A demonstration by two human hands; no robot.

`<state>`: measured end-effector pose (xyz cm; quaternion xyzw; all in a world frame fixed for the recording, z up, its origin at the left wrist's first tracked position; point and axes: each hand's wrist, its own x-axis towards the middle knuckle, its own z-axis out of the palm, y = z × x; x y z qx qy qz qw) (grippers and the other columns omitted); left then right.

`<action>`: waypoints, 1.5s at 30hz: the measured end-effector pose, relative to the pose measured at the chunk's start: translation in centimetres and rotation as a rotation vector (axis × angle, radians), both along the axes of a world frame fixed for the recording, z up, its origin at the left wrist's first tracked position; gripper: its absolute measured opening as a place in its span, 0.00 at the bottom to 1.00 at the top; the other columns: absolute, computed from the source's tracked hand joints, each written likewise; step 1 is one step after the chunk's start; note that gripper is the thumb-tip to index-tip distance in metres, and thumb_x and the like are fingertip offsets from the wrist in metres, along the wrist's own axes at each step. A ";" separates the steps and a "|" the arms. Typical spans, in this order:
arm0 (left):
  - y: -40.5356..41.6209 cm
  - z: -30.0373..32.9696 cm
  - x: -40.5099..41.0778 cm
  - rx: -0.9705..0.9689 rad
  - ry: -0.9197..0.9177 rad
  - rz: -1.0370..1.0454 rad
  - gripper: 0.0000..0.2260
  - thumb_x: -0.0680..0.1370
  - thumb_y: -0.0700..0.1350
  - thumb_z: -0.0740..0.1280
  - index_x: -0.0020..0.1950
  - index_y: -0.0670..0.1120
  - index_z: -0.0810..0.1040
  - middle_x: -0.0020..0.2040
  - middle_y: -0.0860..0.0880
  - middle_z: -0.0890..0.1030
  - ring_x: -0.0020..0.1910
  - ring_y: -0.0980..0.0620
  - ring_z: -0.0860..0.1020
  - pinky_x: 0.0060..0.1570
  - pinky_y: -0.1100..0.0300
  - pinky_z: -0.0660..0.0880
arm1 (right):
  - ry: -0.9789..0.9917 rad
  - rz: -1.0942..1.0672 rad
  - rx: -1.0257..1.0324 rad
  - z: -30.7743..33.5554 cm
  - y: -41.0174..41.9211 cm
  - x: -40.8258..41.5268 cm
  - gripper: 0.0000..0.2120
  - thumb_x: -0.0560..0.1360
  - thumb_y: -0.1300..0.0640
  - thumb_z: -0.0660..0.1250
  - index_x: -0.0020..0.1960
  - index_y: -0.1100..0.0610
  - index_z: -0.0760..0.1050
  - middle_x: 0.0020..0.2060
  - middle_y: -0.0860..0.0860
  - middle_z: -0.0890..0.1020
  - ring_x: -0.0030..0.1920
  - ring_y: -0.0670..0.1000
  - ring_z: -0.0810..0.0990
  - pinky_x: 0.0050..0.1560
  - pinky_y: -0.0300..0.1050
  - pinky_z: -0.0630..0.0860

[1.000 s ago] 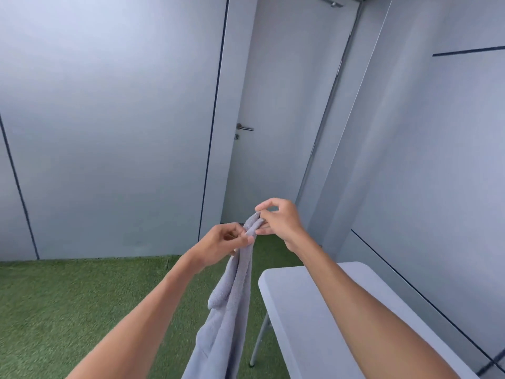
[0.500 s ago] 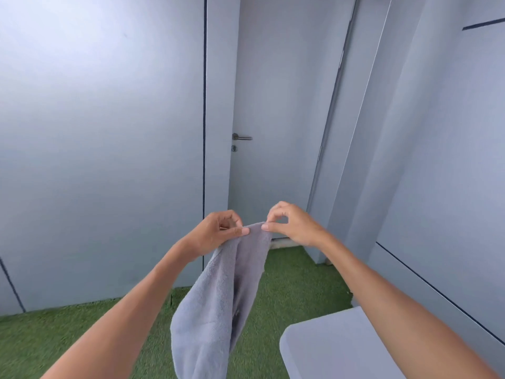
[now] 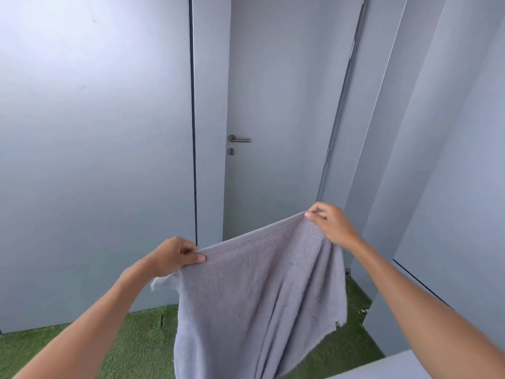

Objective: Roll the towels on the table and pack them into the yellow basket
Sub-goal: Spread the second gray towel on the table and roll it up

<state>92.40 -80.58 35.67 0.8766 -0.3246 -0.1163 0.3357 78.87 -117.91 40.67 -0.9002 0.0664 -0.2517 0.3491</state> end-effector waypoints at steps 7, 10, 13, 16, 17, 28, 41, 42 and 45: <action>-5.6 0.7 4.9 -0.058 -0.158 0.130 0.16 0.76 0.53 0.69 0.33 0.44 0.78 0.27 0.52 0.72 0.28 0.54 0.68 0.30 0.64 0.62 | 0.055 -0.070 -0.081 -0.7 -9.6 2.7 0.07 0.76 0.57 0.69 0.39 0.56 0.77 0.21 0.46 0.64 0.24 0.45 0.58 0.28 0.41 0.56; -11.5 0.9 4.4 -0.107 -0.195 0.127 0.08 0.75 0.52 0.70 0.42 0.48 0.82 0.31 0.49 0.79 0.33 0.49 0.75 0.35 0.63 0.69 | 0.087 -0.029 -0.050 -2.3 -10.2 3.8 0.08 0.76 0.55 0.69 0.39 0.54 0.77 0.23 0.49 0.64 0.26 0.47 0.59 0.30 0.43 0.55; -17.9 0.1 1.8 -0.203 -0.132 0.029 0.18 0.74 0.50 0.72 0.63 0.50 0.77 0.26 0.48 0.77 0.27 0.56 0.70 0.33 0.69 0.67 | 0.145 0.112 -0.044 -4.1 -8.6 4.6 0.06 0.75 0.51 0.69 0.40 0.51 0.78 0.24 0.47 0.64 0.27 0.46 0.59 0.30 0.42 0.56; -23.7 -1.5 0.0 -0.262 -0.118 -0.085 0.15 0.74 0.49 0.72 0.61 0.53 0.79 0.27 0.53 0.77 0.29 0.56 0.70 0.38 0.66 0.70 | 0.188 0.224 -0.030 -5.4 -7.5 4.6 0.06 0.75 0.49 0.69 0.43 0.51 0.79 0.25 0.45 0.67 0.27 0.44 0.61 0.30 0.39 0.57; -24.8 -2.1 0.0 -0.275 -0.122 -0.088 0.10 0.74 0.49 0.72 0.56 0.54 0.82 0.32 0.52 0.81 0.32 0.53 0.74 0.40 0.62 0.72 | 0.194 0.238 -0.022 -5.6 -7.4 4.4 0.06 0.75 0.48 0.69 0.44 0.50 0.80 0.26 0.45 0.68 0.28 0.44 0.62 0.30 0.40 0.57; -31.5 -6.0 -0.6 -0.215 -0.047 -0.161 0.03 0.74 0.47 0.72 0.41 0.50 0.82 0.24 0.56 0.69 0.25 0.57 0.64 0.29 0.68 0.62 | 0.473 0.236 0.172 -12.0 -14.6 0.3 0.11 0.73 0.42 0.70 0.44 0.50 0.79 0.34 0.55 0.81 0.32 0.53 0.75 0.38 0.46 0.70; -33.9 -13.6 -3.7 -0.183 0.064 -0.147 0.04 0.75 0.48 0.71 0.39 0.53 0.81 0.26 0.56 0.70 0.27 0.56 0.65 0.30 0.67 0.62 | 0.918 -0.035 -0.032 -22.0 -27.5 -7.9 0.03 0.74 0.56 0.70 0.41 0.51 0.78 0.38 0.49 0.82 0.41 0.51 0.82 0.46 0.52 0.78; -34.0 -14.0 -4.0 -0.171 0.088 -0.148 0.04 0.74 0.47 0.72 0.39 0.53 0.81 0.25 0.56 0.71 0.27 0.56 0.65 0.30 0.68 0.62 | 0.916 -0.068 -0.033 -22.7 -27.9 -8.5 0.04 0.74 0.57 0.70 0.41 0.50 0.77 0.39 0.49 0.82 0.41 0.51 0.82 0.47 0.51 0.77; -34.5 -14.9 -5.5 -0.097 0.164 -0.214 0.02 0.74 0.44 0.72 0.42 0.49 0.81 0.26 0.57 0.73 0.26 0.59 0.69 0.33 0.70 0.66 | 0.830 -0.219 -0.048 -24.4 -28.8 -9.5 0.05 0.74 0.61 0.69 0.41 0.53 0.77 0.39 0.51 0.82 0.39 0.52 0.81 0.41 0.45 0.75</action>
